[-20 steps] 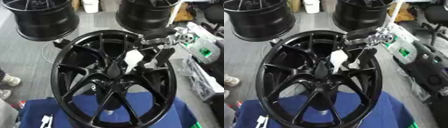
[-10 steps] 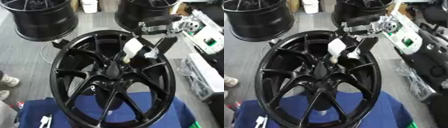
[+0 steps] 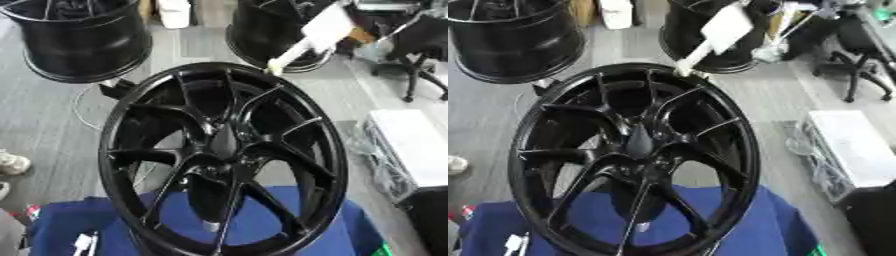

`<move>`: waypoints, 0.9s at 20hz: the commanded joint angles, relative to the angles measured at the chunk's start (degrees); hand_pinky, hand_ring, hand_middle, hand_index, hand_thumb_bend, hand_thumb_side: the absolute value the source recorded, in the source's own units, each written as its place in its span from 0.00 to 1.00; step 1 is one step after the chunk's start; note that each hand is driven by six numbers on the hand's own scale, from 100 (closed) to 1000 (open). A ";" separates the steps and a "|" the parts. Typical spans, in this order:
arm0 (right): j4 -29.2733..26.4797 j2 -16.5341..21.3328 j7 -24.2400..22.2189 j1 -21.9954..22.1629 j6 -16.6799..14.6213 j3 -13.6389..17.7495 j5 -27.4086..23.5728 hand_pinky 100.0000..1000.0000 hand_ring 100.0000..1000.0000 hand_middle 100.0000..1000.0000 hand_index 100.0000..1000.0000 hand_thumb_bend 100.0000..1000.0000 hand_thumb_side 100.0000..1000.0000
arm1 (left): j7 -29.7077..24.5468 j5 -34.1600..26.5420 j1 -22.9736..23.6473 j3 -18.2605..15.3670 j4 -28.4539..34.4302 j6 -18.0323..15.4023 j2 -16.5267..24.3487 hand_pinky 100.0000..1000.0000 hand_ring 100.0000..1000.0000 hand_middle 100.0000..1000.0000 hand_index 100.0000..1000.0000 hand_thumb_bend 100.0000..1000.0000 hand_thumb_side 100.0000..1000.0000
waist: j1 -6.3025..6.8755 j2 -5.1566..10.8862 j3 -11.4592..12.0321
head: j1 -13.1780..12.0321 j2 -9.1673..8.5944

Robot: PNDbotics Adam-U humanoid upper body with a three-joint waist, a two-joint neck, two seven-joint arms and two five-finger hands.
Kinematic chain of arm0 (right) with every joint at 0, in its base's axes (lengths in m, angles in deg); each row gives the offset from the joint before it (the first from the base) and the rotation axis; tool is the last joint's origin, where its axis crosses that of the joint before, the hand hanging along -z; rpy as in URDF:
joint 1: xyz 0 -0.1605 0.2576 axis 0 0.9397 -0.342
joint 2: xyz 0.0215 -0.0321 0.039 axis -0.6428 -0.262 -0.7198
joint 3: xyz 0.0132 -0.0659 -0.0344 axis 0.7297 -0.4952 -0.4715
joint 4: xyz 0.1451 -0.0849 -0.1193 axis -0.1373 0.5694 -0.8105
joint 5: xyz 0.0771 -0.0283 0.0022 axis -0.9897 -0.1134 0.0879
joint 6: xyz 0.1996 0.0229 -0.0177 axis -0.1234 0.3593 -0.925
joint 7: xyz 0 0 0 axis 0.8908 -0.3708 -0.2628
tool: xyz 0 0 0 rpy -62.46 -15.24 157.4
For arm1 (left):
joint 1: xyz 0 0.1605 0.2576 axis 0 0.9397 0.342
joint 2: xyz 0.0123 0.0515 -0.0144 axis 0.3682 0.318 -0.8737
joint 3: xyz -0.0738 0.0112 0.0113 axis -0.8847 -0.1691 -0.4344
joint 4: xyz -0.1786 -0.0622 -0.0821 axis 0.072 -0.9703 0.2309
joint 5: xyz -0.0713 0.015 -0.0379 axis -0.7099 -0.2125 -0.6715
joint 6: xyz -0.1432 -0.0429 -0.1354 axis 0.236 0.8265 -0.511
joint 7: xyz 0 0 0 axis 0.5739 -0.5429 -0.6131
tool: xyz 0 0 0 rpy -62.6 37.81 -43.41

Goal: Pull the pin out of the wheel hub.

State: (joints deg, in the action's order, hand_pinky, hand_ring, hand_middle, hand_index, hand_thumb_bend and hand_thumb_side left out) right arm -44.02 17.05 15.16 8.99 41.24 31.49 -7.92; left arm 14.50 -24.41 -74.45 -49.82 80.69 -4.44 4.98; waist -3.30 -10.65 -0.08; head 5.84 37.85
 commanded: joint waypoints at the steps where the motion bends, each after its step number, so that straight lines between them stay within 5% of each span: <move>1: 0.00 4.46 8.56 3.51 1.32 8.82 -1.13 0.61 0.49 0.16 0.29 0.00 0.00 | 0.39 0.08 -0.43 -0.53 0.92 0.02 1.18 0.67 0.49 0.46 0.62 0.45 0.60 | 0.16 1.21 -0.08 | -0.22 -1.08; 5: 0.10 4.73 11.04 5.23 1.38 10.12 -0.67 0.61 0.49 0.16 0.29 0.00 0.00 | 0.40 0.06 -0.46 -0.52 0.94 0.04 1.17 0.67 0.49 0.46 0.62 0.45 0.60 | 0.17 1.19 -0.05 | -0.17 -1.14; 6: 0.61 4.22 11.46 5.80 1.69 10.66 -0.47 0.54 0.46 0.19 0.32 0.00 0.22 | 0.65 0.01 -0.40 -0.92 1.01 0.01 0.98 0.67 0.49 0.46 0.62 0.45 0.60 | 0.56 0.88 -0.56 | -1.06 -1.57; 10: 5.77 -0.93 14.73 11.00 4.86 15.84 2.03 0.56 0.48 0.25 0.38 0.00 0.27 | 3.23 -0.30 -0.28 -3.85 1.24 -0.06 0.47 0.67 0.49 0.46 0.62 0.45 0.60 | 2.10 -0.11 -5.55 | -4.27 -2.76; 11: 7.28 -2.44 15.67 12.52 5.79 17.35 2.50 0.60 0.58 0.59 0.72 0.00 0.49 | 3.64 -0.30 -0.29 -4.10 1.27 -0.06 0.50 0.67 0.49 0.46 0.62 0.45 0.60 | 2.27 -0.26 -6.39 | -4.74 -2.91; 12: 8.88 -4.04 16.65 14.12 6.77 18.95 3.24 0.61 0.61 0.68 0.78 0.00 0.64 | 4.04 -0.39 -0.62 -4.42 1.35 -0.11 0.30 0.67 0.49 0.46 0.62 0.45 0.60 | 2.79 -0.74 -7.24 | -5.04 -3.43; 15: 13.94 -9.10 19.77 19.18 9.89 24.01 6.15 0.63 0.65 0.77 0.83 0.00 0.88 | 4.38 -0.65 -1.10 -4.45 1.43 -0.22 -0.11 0.67 0.49 0.46 0.62 0.45 0.60 | 3.59 -1.28 -7.25 | -4.63 -3.85; 18: 18.63 -13.78 22.65 23.86 12.77 28.70 8.56 0.64 0.66 0.80 0.83 0.00 0.97 | 4.03 -0.75 -1.06 -3.95 1.38 -0.35 -0.38 0.67 0.49 0.46 0.62 0.45 0.60 | 3.87 -1.33 -6.02 | -3.36 -3.54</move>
State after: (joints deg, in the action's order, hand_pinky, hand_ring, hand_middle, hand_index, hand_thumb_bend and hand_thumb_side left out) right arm -26.62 3.00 36.51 33.14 53.00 57.62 -0.48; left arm 18.55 -25.03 -75.08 -53.77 81.05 -4.59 3.93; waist 0.89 -12.65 -5.86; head 2.03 34.90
